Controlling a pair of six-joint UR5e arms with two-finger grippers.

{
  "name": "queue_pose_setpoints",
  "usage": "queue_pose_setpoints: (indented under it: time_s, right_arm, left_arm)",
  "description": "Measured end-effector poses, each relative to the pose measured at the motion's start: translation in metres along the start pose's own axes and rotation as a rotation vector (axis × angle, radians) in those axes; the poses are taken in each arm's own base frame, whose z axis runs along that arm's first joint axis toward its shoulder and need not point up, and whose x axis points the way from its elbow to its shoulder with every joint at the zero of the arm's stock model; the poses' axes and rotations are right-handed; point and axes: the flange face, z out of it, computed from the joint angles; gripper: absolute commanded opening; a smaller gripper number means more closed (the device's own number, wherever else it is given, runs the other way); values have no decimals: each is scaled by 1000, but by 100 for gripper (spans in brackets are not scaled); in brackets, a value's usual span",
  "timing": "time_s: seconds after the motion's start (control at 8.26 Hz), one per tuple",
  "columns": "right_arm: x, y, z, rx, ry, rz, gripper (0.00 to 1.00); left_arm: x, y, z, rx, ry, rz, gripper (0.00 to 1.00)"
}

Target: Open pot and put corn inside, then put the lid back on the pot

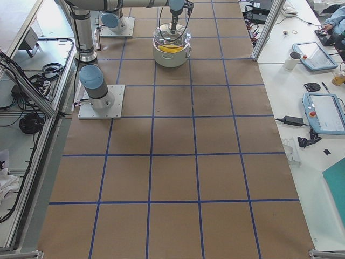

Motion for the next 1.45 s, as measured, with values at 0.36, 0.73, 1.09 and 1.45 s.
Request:
queue_pose_setpoints:
  time_s: [0.36, 0.73, 1.09, 1.45]
  right_arm:
    - [0, 6, 12, -20, 14, 8, 52]
    - [-1, 8, 16, -24, 18, 8, 52]
    - [-5, 11, 18, -24, 23, 13, 52]
    - [-7, 12, 20, -20, 26, 19, 52]
  left_arm:
    - [0, 4, -4, 5, -7, 9, 100]
    - [0, 3, -3, 3, -8, 11, 100]
    - [0, 5, -4, -2, -10, 12, 100]
    - [0, 5, -3, -6, -10, 11, 100]
